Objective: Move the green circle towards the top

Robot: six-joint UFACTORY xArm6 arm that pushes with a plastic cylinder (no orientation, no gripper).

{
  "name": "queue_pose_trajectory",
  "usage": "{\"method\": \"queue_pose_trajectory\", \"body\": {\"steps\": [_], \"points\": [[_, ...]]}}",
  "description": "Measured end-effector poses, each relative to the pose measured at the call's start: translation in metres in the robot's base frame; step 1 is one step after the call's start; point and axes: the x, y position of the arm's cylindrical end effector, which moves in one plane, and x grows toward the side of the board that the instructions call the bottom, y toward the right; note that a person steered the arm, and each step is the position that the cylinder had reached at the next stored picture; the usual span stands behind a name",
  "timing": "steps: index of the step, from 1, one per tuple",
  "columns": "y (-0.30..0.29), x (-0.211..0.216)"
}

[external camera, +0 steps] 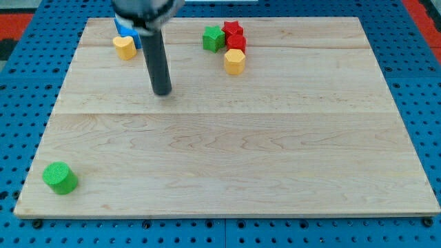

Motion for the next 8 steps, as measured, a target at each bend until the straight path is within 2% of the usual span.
{"method": "queue_pose_trajectory", "body": {"steps": [1, 2, 3, 4, 5, 6, 7, 8], "points": [[0.007, 0.085], [-0.015, 0.145], [-0.087, 0.159], [-0.124, 0.123], [-0.124, 0.116], [-0.141, 0.170], [-0.203, 0.171], [-0.173, 0.146]]}}
